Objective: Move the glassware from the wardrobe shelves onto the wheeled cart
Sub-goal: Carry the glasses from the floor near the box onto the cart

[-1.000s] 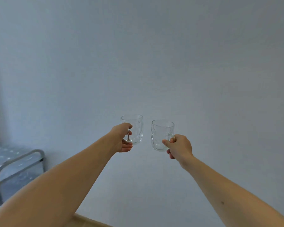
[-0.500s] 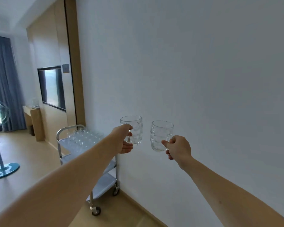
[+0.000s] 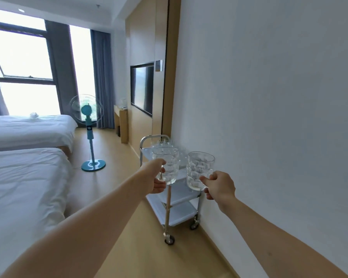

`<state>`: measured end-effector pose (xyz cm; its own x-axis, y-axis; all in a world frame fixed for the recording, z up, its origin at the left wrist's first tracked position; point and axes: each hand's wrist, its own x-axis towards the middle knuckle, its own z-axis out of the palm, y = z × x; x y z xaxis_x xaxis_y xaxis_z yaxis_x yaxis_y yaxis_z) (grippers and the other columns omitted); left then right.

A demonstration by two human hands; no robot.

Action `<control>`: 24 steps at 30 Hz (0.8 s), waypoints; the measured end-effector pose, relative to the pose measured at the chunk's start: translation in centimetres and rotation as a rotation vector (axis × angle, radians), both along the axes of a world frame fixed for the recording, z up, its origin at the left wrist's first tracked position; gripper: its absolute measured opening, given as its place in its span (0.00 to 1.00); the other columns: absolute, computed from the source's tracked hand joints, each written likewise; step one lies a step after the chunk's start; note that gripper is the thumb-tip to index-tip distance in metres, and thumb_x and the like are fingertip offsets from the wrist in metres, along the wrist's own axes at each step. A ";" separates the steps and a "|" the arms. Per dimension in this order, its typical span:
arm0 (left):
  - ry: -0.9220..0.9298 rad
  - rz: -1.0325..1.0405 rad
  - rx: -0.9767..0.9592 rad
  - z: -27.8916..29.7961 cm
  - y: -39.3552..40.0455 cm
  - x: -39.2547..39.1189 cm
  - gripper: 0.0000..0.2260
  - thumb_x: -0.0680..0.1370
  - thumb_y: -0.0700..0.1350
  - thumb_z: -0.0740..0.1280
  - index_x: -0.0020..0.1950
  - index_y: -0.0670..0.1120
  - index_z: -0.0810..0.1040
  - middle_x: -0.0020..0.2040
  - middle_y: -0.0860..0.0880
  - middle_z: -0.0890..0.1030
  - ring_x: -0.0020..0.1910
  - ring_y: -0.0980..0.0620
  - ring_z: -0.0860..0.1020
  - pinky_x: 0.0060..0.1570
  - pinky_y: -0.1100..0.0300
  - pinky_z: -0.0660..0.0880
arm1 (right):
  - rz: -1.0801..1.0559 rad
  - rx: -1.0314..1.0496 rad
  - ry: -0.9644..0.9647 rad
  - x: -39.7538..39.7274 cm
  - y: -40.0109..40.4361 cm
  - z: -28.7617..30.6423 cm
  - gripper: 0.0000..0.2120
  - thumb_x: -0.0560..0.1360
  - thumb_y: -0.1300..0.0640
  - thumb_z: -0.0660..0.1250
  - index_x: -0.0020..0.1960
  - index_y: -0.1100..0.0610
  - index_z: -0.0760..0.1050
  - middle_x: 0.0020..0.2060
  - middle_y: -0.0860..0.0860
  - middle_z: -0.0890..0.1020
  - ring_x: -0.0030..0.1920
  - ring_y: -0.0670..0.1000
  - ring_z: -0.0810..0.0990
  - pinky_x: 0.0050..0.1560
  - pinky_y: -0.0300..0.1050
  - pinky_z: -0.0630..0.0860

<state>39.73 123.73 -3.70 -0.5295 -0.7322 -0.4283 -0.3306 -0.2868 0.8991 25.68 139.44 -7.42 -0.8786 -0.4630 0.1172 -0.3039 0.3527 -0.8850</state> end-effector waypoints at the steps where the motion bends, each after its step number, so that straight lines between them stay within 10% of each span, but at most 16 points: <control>1: 0.009 0.028 0.005 -0.5 -1.5 -0.1 0.14 0.80 0.53 0.65 0.52 0.42 0.76 0.46 0.35 0.81 0.41 0.41 0.81 0.37 0.52 0.78 | 0.028 -0.001 -0.004 -0.4 -1.9 -0.5 0.20 0.76 0.54 0.75 0.34 0.55 0.66 0.26 0.51 0.78 0.30 0.56 0.82 0.42 0.62 0.83; 24: -0.107 0.281 0.081 -7.0 -27.8 -7.7 0.13 0.81 0.53 0.63 0.47 0.43 0.74 0.41 0.38 0.78 0.39 0.43 0.78 0.38 0.53 0.78 | 0.257 0.096 -0.162 -9.9 -33.0 -8.5 0.15 0.74 0.52 0.76 0.38 0.57 0.74 0.32 0.55 0.84 0.33 0.57 0.85 0.45 0.60 0.83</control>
